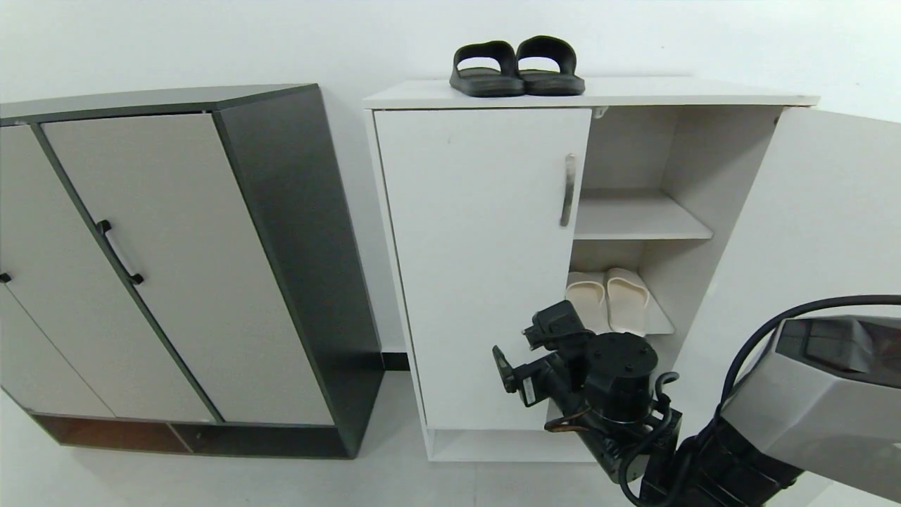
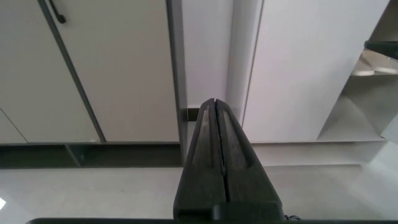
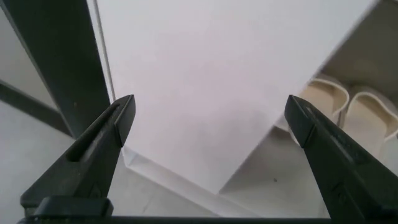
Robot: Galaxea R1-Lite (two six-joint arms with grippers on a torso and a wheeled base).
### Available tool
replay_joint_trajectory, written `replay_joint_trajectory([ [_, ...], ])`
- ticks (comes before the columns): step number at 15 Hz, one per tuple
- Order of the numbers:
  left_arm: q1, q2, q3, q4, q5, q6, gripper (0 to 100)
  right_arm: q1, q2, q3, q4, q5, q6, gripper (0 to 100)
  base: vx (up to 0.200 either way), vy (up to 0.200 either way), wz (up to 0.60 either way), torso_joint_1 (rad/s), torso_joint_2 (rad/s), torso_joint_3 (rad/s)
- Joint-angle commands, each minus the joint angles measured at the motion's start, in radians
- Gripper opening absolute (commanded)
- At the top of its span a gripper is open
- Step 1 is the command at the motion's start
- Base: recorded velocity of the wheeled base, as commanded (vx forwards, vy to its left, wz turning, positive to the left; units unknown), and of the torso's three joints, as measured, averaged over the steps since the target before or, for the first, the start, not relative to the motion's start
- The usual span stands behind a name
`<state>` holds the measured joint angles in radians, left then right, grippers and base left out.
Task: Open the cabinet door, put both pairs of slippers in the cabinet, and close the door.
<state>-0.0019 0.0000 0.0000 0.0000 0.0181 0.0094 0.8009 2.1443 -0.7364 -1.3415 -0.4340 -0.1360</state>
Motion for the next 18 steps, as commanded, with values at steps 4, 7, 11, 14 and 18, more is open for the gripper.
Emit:
replay_joint_trajectory([
  [4,0.000,0.002,0.000,0.000,0.000,0.000,0,-0.008,0.028,0.025,-0.073,0.035,-0.013,100,0.000,0.000,0.00,0.000,0.00,0.000],
  [7,0.000,0.002,0.000,0.000,0.000,0.000,0,-0.014,0.032,0.022,-0.079,0.037,-0.016,100,0.000,0.000,0.00,0.000,0.00,0.000],
  [11,0.000,0.002,0.000,0.000,0.000,0.000,0,-0.015,0.037,0.020,-0.079,0.037,-0.017,100,0.000,0.000,0.00,0.000,0.00,0.000],
  [14,0.000,0.002,0.000,0.000,0.000,0.000,0,-0.015,0.042,0.017,-0.077,0.037,-0.017,100,0.000,0.000,0.00,0.000,0.00,0.000],
  [18,0.000,0.002,0.000,0.000,0.000,0.000,0,-0.015,0.052,0.012,-0.084,0.037,-0.019,100,0.000,0.000,0.00,0.000,-0.07,-0.065],
])
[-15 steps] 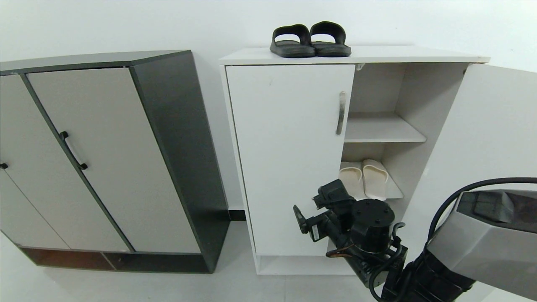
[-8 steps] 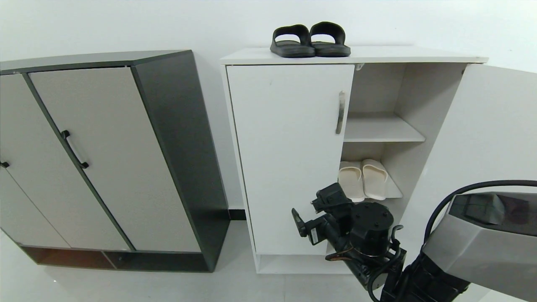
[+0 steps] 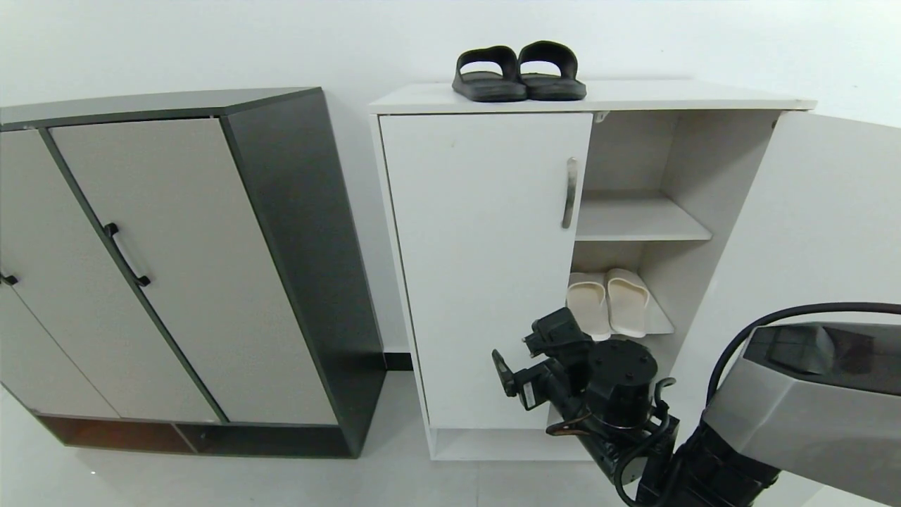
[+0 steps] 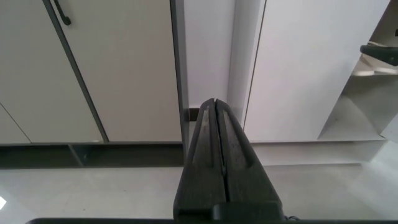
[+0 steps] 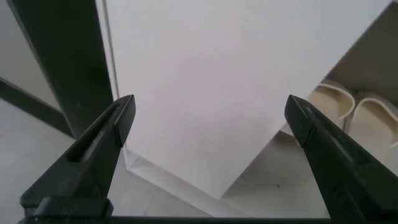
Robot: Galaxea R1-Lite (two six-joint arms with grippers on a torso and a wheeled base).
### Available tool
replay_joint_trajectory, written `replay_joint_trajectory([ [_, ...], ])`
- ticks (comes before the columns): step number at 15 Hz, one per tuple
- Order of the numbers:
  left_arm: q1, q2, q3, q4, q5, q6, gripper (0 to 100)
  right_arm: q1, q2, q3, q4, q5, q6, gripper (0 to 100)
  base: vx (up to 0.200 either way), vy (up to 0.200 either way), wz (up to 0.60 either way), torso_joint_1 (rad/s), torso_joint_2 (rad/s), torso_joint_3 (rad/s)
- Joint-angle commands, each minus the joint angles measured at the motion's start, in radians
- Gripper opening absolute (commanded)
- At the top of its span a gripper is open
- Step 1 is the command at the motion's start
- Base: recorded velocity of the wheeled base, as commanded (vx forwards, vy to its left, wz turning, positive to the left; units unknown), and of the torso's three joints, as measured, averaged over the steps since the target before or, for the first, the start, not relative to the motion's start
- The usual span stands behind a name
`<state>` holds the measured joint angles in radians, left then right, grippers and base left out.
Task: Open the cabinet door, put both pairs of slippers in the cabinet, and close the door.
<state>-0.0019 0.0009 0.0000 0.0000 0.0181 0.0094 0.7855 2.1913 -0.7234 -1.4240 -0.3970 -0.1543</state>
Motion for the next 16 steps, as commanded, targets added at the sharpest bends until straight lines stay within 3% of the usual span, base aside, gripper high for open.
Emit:
replay_joint_trajectory([
  [1,0.000,0.001,0.000,0.000,0.000,0.000,0,0.000,0.005,-0.001,-0.001,0.000,-0.001,100,0.000,0.000,0.00,0.002,-0.21,-0.320],
  [8,0.000,0.001,0.000,0.000,0.000,-0.002,0,0.000,0.007,0.001,-0.001,0.000,0.001,100,0.000,0.000,0.00,0.069,-0.43,-0.355],
  [16,0.000,0.001,0.000,0.000,-0.012,0.000,0,0.000,0.008,0.001,0.001,0.000,0.001,100,0.000,0.000,0.00,0.148,-0.47,-0.326],
])
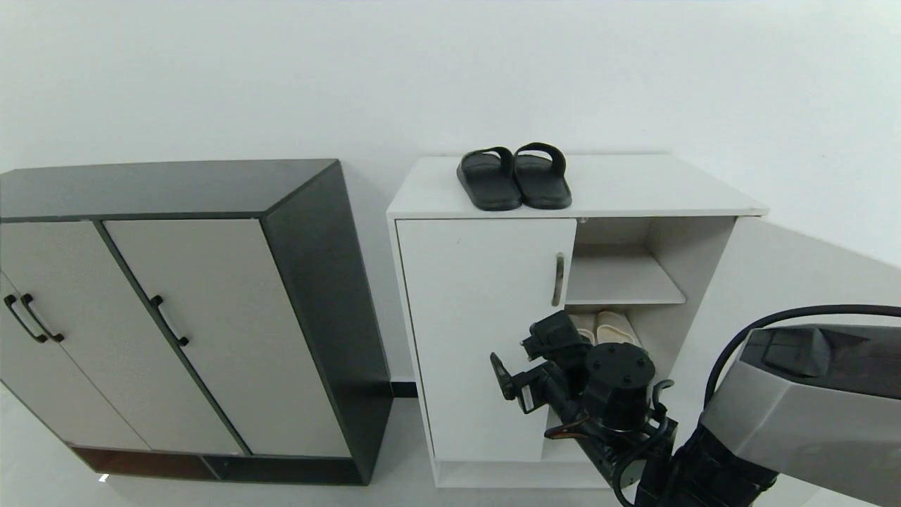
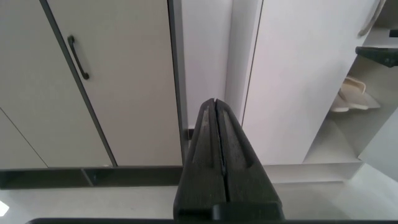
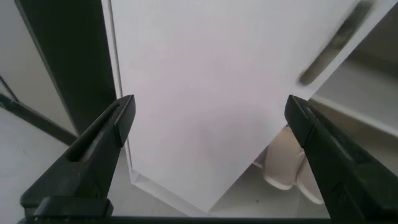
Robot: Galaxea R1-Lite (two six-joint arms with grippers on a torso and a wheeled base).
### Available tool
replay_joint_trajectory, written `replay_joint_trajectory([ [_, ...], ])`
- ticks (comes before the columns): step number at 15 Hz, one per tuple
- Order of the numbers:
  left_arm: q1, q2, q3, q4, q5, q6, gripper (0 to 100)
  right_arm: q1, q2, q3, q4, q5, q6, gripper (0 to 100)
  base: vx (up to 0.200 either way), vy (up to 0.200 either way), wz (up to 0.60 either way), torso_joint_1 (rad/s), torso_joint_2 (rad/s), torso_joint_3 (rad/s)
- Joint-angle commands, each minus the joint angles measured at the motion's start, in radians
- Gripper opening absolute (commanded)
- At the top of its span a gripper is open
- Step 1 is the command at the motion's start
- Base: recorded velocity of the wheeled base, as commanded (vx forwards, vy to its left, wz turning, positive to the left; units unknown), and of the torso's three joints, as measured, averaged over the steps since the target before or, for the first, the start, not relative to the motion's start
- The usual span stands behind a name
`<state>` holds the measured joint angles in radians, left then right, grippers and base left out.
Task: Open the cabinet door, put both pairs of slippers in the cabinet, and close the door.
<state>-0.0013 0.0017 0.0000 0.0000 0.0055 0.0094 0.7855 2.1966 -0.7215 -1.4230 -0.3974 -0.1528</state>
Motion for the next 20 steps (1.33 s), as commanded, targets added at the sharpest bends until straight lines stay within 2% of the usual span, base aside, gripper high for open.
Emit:
replay_joint_trajectory([
  [1,0.000,0.000,0.000,0.000,0.001,0.000,0,0.000,0.003,0.001,-0.001,0.000,-0.001,100,0.000,0.000,0.00,0.178,-0.49,-0.310],
  [14,0.000,0.000,0.000,0.000,0.001,0.000,0,-0.012,0.008,-0.003,-0.002,0.000,-0.018,100,0.000,0.000,0.00,0.219,-0.54,-0.316],
  [20,0.000,0.000,0.000,0.000,0.001,0.000,0,-0.019,0.040,-0.024,-0.063,-0.009,-0.094,100,0.000,0.000,0.00,0.052,-0.12,-0.067],
])
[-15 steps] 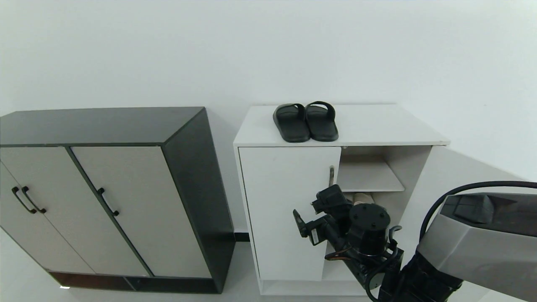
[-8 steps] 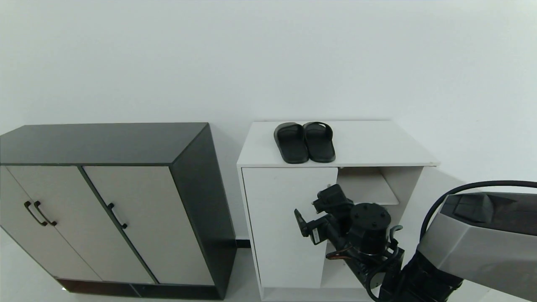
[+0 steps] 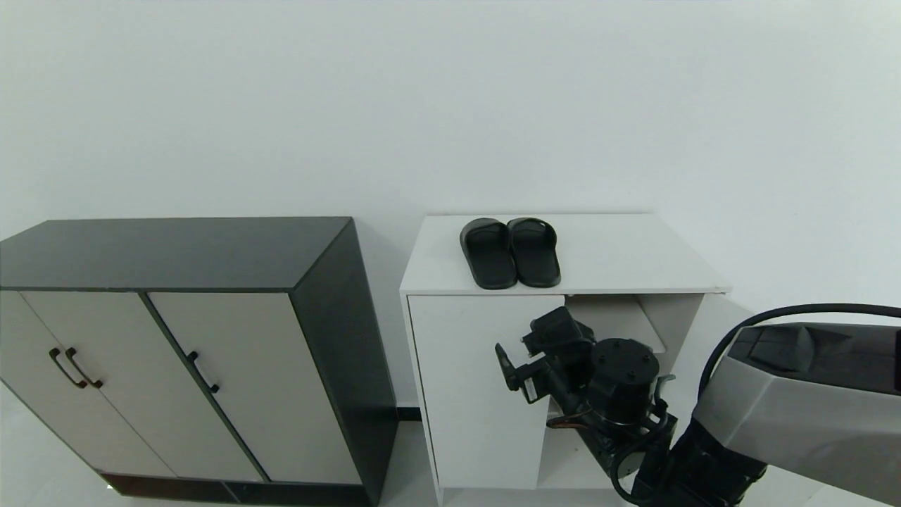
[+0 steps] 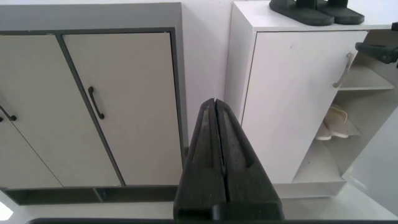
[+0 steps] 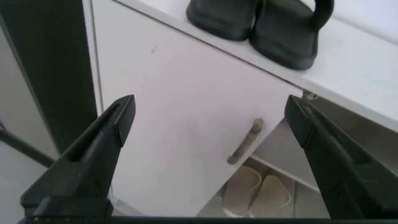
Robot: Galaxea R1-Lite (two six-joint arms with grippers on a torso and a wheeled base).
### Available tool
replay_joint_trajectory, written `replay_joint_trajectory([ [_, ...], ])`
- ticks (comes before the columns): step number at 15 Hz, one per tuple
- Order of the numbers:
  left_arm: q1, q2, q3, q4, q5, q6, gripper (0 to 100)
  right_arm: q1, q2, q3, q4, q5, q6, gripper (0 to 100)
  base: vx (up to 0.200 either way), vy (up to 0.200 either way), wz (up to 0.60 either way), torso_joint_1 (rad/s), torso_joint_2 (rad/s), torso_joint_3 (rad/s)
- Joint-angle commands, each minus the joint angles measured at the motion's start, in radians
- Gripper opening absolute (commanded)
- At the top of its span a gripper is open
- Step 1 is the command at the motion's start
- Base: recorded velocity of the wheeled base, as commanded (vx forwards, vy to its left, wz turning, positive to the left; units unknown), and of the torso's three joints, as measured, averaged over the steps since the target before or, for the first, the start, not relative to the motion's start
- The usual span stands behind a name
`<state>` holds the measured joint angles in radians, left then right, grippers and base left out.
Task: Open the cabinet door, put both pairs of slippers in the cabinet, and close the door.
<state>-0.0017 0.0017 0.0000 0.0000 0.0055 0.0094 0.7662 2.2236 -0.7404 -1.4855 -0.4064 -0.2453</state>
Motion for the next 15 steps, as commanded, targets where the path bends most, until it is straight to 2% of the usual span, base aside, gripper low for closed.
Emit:
replay_joint_trajectory([
  [1,0.000,0.000,0.000,0.000,0.001,0.000,0,0.001,-0.001,-0.031,0.039,-0.020,-0.002,100,0.000,0.000,0.00,0.000,0.00,0.000],
  [2,0.000,0.000,0.000,0.000,0.001,0.000,0,0.001,-0.025,-0.054,0.108,-0.058,0.004,100,0.000,0.000,0.00,0.000,0.00,0.000],
  [4,0.000,0.000,0.000,0.000,0.001,0.001,0,0.035,-0.174,-0.162,0.447,-0.106,0.152,100,0.000,0.000,0.00,0.000,0.00,0.000],
  [5,0.000,0.000,0.000,0.000,0.001,0.001,0,0.044,-0.200,-0.191,0.530,-0.109,0.195,100,0.000,0.000,0.00,0.000,0.00,0.000],
  [6,0.000,0.000,0.000,0.000,0.001,0.001,0,0.067,-0.226,-0.303,0.743,-0.204,0.334,100,0.000,0.000,0.00,0.000,0.00,0.000],
  [7,0.000,0.000,0.000,0.000,0.001,0.001,0,0.074,-0.222,-0.387,0.849,-0.299,0.406,100,0.000,0.000,0.00,0.000,0.00,0.000],
  [9,0.000,0.000,0.000,0.000,0.001,0.003,0,0.073,-0.202,-0.476,0.918,-0.347,0.452,100,0.000,0.000,0.00,0.000,0.00,0.000],
  [13,0.000,0.000,0.000,0.000,0.001,0.004,0,0.073,-0.199,-0.471,0.915,-0.347,0.451,100,0.000,0.000,0.00,0.000,0.00,0.000],
  [15,0.000,0.000,0.000,0.000,0.001,0.004,0,0.071,-0.186,-0.471,0.913,-0.347,0.451,100,0.200,0.000,0.00,0.002,0.00,0.009],
])
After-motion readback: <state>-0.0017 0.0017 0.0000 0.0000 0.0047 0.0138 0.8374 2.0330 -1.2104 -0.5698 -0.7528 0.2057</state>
